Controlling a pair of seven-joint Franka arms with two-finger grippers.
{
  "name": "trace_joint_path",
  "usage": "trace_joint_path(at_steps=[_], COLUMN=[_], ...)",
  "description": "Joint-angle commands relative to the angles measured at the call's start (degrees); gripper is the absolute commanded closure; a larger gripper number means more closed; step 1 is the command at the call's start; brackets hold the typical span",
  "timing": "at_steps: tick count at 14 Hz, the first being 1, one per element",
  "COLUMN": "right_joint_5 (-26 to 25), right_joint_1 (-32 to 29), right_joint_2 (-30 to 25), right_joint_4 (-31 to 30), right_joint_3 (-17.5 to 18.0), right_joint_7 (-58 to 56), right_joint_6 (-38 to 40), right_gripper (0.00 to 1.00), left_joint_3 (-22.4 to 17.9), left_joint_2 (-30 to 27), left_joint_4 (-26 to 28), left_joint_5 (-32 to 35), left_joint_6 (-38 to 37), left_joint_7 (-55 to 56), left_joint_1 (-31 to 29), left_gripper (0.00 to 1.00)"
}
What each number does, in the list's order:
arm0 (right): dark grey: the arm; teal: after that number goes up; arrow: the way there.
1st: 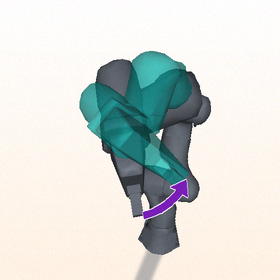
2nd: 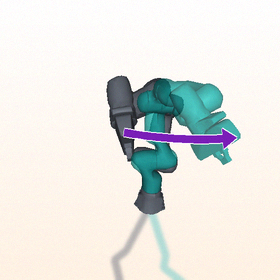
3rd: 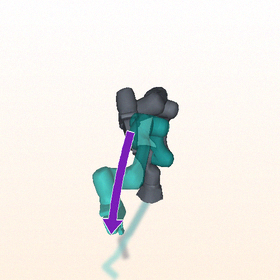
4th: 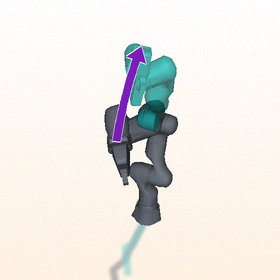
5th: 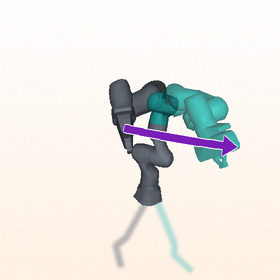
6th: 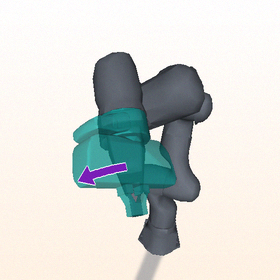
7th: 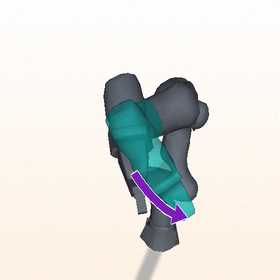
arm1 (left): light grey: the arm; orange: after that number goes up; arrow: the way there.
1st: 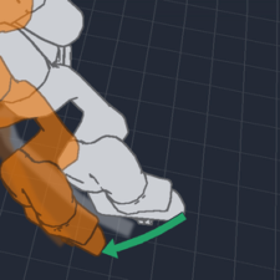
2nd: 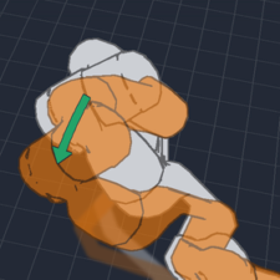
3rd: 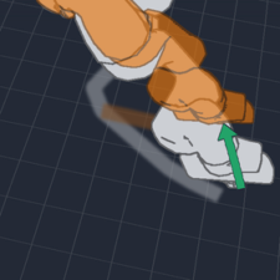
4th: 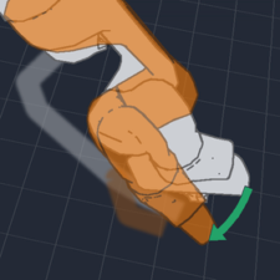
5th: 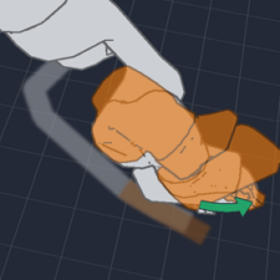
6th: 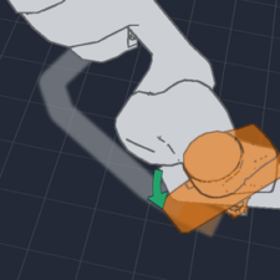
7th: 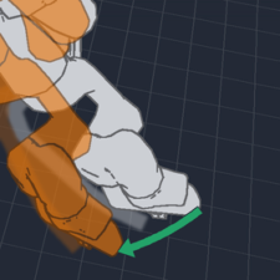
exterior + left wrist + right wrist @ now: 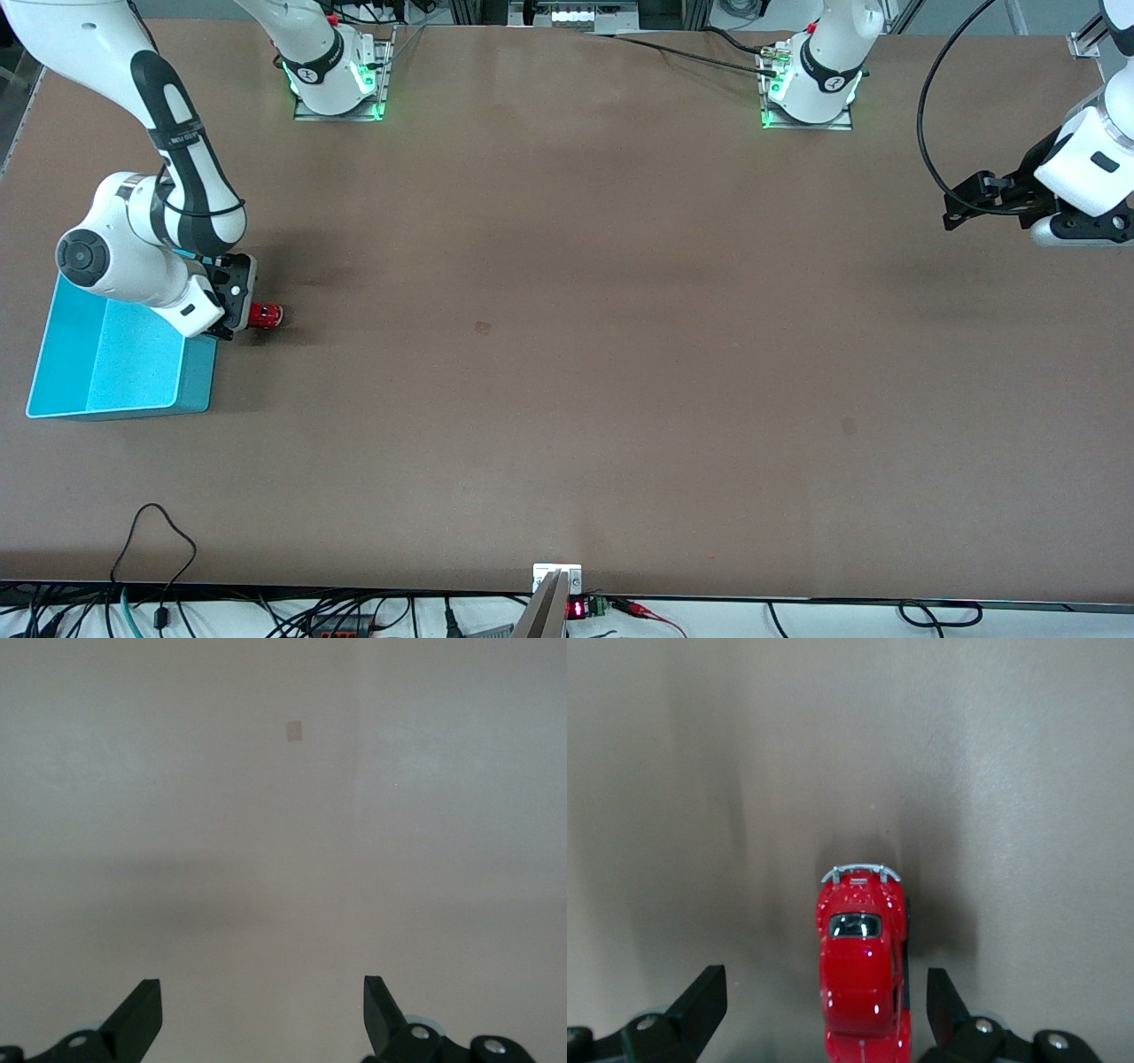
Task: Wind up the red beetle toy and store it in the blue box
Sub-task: 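Close the right gripper on the red car, then lift the car with the right gripper over the blue box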
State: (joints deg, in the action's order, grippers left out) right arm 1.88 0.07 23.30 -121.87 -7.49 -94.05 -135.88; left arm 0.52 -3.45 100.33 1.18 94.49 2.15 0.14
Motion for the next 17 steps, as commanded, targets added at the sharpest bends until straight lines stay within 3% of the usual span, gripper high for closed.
trace_joint_path(at_steps=[1,4,6,7,8,12,17], right_joint_5=[-0.38,-0.12,-0.3,-0.03,0.23,2.33,12.96], right_joint_1=[-0.77,-0.69,-0.51,-0.51,-0.6,1.58,5.9], right_joint_2=[1.3,1.57,1.4,0.96,0.69,-1.67,-6.51], right_joint_4=[-0.74,-1.18,-1.44,-1.44,-1.09,0.66,5.94], right_joint_3=[0.46,0.46,0.46,0.46,0.46,0.55,0.37], right_joint_7=[-3.15,-3.33,-3.51,-2.64,-2.63,-2.19,11.73], right_joint_6=[-4.12,-4.13,-3.34,-3.25,-3.16,-3.07,-3.07], right_gripper=[0.0,0.02,0.39,0.79,0.86,0.9,0.9], left_joint_3=[-0.08,-0.08,-0.08,0.0,0.01,0.09,0.09], left_joint_2=[-0.24,-0.24,-0.24,-0.24,-0.24,-0.15,0.2], left_joint_4=[-1.02,-1.1,-1.1,-1.1,-1.1,-1.81,-2.42], left_joint_5=[-0.74,-0.57,-0.48,-0.48,-0.48,-0.48,-0.48], left_joint_6=[-1.06,-1.06,-0.97,-0.97,-0.97,-0.97,-1.06], left_joint_7=[-1.27,-1.45,-1.45,-1.45,-1.36,-0.66,-1.18], left_joint_1=[-0.05,-0.05,0.03,0.03,0.03,0.3,0.3], left_gripper=[0.0,0.0,0.0,0.0,0.0,0.0,0.0])
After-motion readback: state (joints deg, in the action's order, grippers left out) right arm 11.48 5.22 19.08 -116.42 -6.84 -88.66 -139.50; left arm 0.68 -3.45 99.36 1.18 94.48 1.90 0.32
